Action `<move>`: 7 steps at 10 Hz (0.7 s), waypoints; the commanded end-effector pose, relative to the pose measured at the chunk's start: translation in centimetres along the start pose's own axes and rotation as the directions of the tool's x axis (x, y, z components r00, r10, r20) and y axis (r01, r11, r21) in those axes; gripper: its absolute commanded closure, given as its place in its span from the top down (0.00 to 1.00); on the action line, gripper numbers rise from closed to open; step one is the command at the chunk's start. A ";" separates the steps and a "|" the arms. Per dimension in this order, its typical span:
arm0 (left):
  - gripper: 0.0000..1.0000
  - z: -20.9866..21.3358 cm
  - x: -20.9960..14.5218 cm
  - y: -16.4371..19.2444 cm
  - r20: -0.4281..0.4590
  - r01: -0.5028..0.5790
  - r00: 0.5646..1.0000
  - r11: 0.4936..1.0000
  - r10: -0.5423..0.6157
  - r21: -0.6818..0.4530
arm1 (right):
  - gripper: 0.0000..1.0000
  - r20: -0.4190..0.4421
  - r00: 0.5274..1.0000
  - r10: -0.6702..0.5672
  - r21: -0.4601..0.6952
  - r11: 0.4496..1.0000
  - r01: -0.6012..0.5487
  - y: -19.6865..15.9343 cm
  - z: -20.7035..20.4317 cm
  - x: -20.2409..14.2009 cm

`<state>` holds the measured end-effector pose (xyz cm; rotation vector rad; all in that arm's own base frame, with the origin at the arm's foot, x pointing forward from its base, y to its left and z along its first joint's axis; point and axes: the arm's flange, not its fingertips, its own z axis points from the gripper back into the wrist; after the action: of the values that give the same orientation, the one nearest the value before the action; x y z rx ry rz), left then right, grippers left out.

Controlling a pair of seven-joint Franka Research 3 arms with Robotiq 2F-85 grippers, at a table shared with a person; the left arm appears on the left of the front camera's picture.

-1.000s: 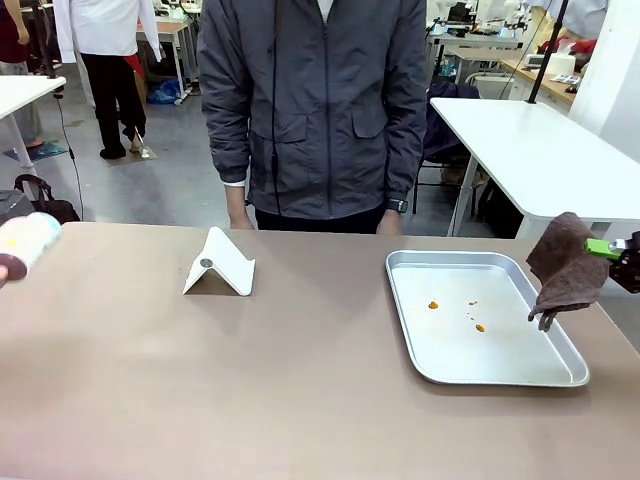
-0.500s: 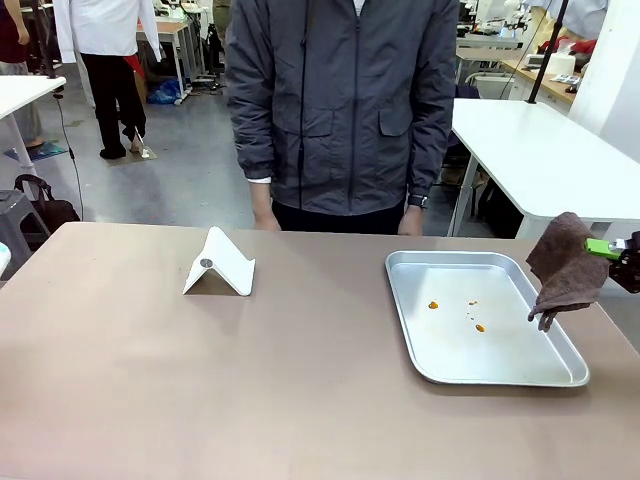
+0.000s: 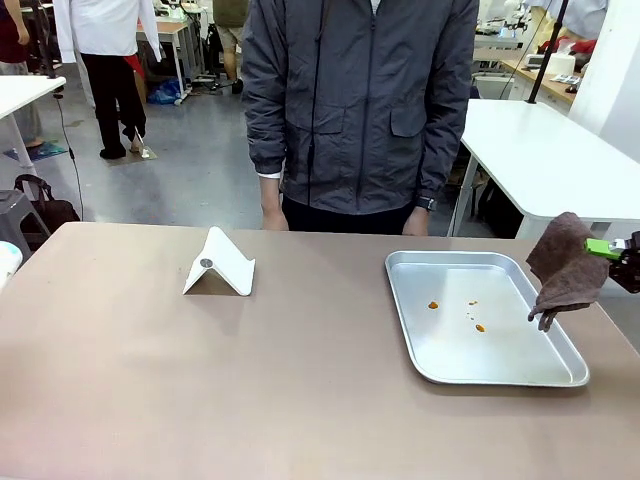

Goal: Clean the surface of the table.
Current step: Clean the area not pointed to by the person.

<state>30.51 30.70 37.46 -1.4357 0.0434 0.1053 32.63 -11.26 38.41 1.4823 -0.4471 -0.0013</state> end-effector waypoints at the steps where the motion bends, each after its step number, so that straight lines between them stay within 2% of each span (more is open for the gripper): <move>1: 0.22 0.3 -0.2 -0.3 -0.004 -0.012 1.000 1.000 0.012 -0.001 | 0.00 0.004 1.000 -0.021 -0.004 1.000 0.021 0.7 0.0 0.2; 7: 0.22 0.3 -0.2 -0.3 -0.004 -0.012 1.000 1.000 0.012 -0.001 | 0.00 0.004 1.000 -0.021 -0.004 1.000 0.021 0.7 0.0 0.2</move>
<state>30.50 30.78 37.44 -1.4321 0.0415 0.1076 32.63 -11.26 38.41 1.4824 -0.4470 -0.0014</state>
